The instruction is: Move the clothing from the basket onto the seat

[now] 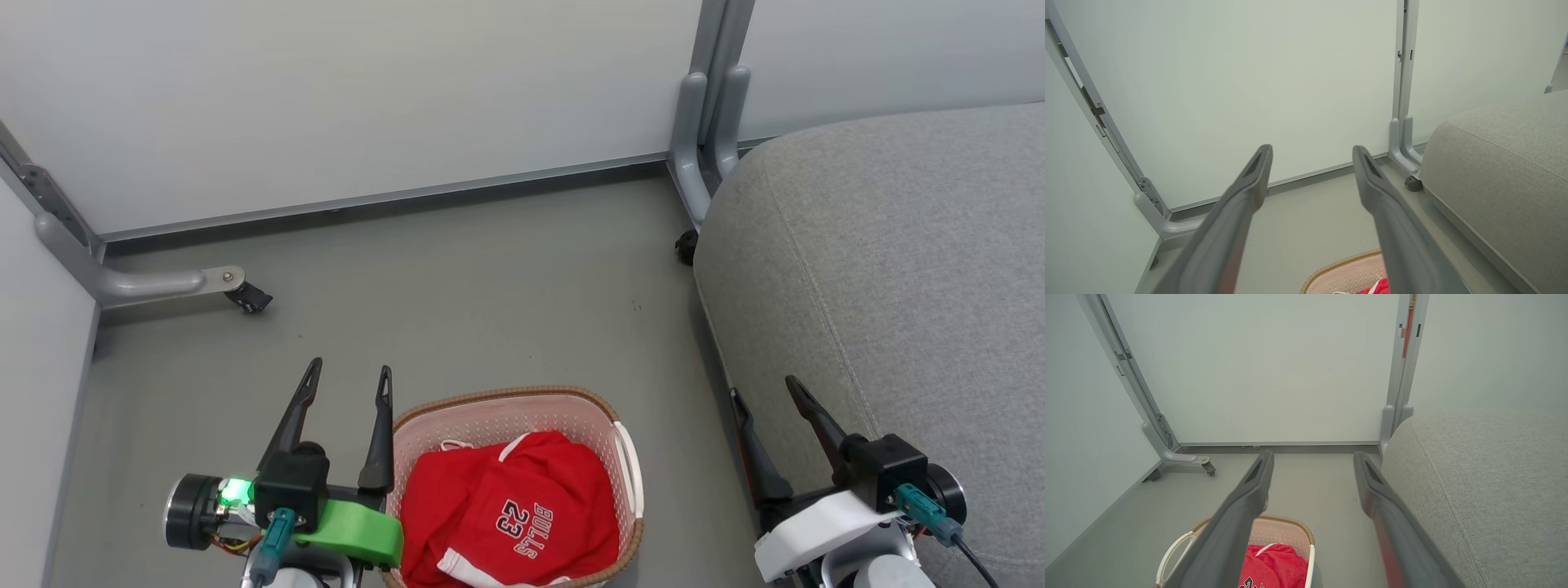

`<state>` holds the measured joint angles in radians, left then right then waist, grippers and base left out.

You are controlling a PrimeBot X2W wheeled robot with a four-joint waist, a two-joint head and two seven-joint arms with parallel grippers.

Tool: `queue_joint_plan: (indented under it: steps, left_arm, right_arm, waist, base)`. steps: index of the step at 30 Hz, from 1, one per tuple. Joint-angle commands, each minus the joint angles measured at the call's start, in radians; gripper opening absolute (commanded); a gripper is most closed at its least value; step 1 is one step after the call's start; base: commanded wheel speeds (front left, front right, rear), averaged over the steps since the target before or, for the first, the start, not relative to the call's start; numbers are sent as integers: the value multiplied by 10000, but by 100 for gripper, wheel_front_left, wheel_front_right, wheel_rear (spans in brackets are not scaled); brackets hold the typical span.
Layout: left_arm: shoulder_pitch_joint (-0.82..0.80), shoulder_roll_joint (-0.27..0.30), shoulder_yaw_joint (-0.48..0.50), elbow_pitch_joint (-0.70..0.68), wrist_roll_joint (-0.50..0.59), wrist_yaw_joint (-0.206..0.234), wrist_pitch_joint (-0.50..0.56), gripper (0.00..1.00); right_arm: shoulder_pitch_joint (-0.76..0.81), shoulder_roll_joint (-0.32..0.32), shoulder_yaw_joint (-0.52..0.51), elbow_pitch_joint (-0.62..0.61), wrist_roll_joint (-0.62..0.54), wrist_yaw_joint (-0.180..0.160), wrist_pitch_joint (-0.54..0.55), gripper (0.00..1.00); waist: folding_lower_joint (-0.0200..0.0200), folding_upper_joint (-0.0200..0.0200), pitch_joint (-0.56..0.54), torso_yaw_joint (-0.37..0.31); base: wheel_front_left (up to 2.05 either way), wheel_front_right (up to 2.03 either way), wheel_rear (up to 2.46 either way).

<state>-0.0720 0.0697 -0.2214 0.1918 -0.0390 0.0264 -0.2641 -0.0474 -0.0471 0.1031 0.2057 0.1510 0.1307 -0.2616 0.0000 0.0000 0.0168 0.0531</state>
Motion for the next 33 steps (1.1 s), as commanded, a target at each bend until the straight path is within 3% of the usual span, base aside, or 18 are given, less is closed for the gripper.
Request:
queue_joint_plan:
  steps: [1, 12, 19, 33]
  left_arm:
    - [-42, 31, 20, 13, 71, 15, -7, 100]
    - [-130, 13, 61, 51, -33, -84, -7, 100]
    - [-724, 109, -126, 347, 66, -448, -6, 100]
    - [-2895, 521, -626, 1810, 267, -1211, -6, 100]
  right_arm:
    - [7, -59, -24, 39, 5, 0, -51, 100]
    - [-94, -60, 9, 91, 1, 0, -52, 100]
    - [-321, -58, 23, -110, -53, -1, -51, 100]
    - [-1406, -49, 249, -693, 173, -1, -51, 100]
  waist:
    - [0, 0, 2, 4]
    - [0, 0, 151, -57]
    - [0, 0, 589, -318]
    - [0, 0, 2653, -1781]
  base:
    - [0, 0, 0]
    - [0, 0, 0]
    - [0, 0, 0]
    - [0, 0, 0]
